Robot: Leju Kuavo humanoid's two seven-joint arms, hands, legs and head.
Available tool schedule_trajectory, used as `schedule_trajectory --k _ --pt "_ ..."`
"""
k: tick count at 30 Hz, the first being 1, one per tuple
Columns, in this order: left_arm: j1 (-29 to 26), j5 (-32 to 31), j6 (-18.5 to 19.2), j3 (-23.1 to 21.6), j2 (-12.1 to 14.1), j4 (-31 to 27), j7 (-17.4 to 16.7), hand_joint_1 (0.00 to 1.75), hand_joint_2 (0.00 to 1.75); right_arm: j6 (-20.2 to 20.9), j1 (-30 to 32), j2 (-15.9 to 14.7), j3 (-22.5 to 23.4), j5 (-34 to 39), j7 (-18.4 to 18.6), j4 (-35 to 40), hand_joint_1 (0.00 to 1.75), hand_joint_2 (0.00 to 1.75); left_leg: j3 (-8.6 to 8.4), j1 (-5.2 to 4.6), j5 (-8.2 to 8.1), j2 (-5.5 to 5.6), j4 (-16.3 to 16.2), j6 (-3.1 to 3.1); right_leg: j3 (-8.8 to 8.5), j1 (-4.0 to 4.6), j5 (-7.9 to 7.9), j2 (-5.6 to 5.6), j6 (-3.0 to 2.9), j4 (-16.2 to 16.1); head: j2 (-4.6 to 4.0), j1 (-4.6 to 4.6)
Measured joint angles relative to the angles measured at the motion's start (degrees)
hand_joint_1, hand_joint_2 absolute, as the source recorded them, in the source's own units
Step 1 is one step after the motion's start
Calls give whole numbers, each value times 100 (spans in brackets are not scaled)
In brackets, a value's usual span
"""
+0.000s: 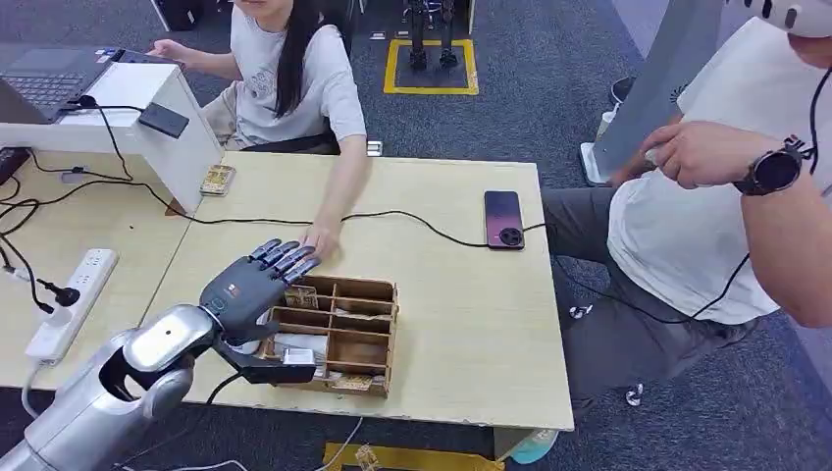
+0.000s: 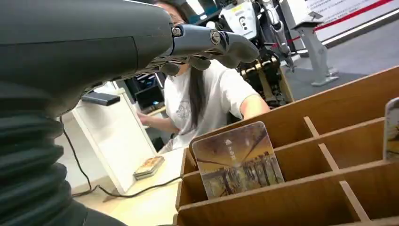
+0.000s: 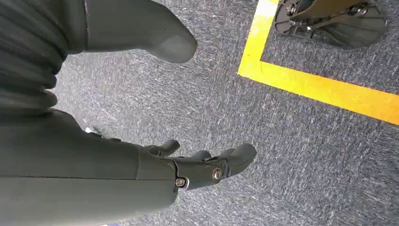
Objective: Pass the card to the sensor for recognition and then transmit it.
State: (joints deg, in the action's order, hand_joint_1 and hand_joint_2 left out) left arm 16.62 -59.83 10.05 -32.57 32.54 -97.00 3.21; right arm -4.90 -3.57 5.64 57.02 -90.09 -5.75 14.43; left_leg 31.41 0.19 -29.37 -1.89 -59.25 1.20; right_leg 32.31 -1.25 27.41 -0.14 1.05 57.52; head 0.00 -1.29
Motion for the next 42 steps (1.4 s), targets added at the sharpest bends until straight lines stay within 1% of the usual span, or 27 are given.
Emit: schedule_trajectory --k 5,8,13,17,26,37,42 --pt "2 270 112 -13 120 -28 33 0 175 2 1 0 -11 2 -2 -2 0 175 0 1 0 0 0 0 0 0 0 0 0 0 0 0" --pt "17 435 192 -42 282 -103 68 0 175 2 2 0 -24 2 0 -2 0 175 -1 1 0 -1 0 0 1 1 0 1 0 0 0 0" --pt "48 518 254 -79 471 -166 70 0 175 24 2 0 -30 0 7 -6 0 175 0 3 0 -2 0 0 1 0 0 2 0 0 0 2" --pt "48 525 256 -118 568 -190 59 0 175 22 0 0 -37 2 4 -7 0 175 0 3 0 -1 0 0 1 0 0 2 0 0 0 2" --pt "52 529 256 -177 682 -214 55 0 175 22 1 0 -37 0 2 -7 0 175 -1 3 0 -1 0 0 1 0 0 2 0 0 0 2" --pt "136 534 348 -295 693 -240 55 0 175 24 0 0 -41 0 -9 -7 0 175 0 3 0 -1 0 0 1 0 0 2 0 0 0 2" --pt "233 608 426 -385 837 -291 -4 0 175 26 0 0 -41 0 -9 -7 0 175 -1 3 0 -1 0 0 1 0 0 1 0 1 0 0"
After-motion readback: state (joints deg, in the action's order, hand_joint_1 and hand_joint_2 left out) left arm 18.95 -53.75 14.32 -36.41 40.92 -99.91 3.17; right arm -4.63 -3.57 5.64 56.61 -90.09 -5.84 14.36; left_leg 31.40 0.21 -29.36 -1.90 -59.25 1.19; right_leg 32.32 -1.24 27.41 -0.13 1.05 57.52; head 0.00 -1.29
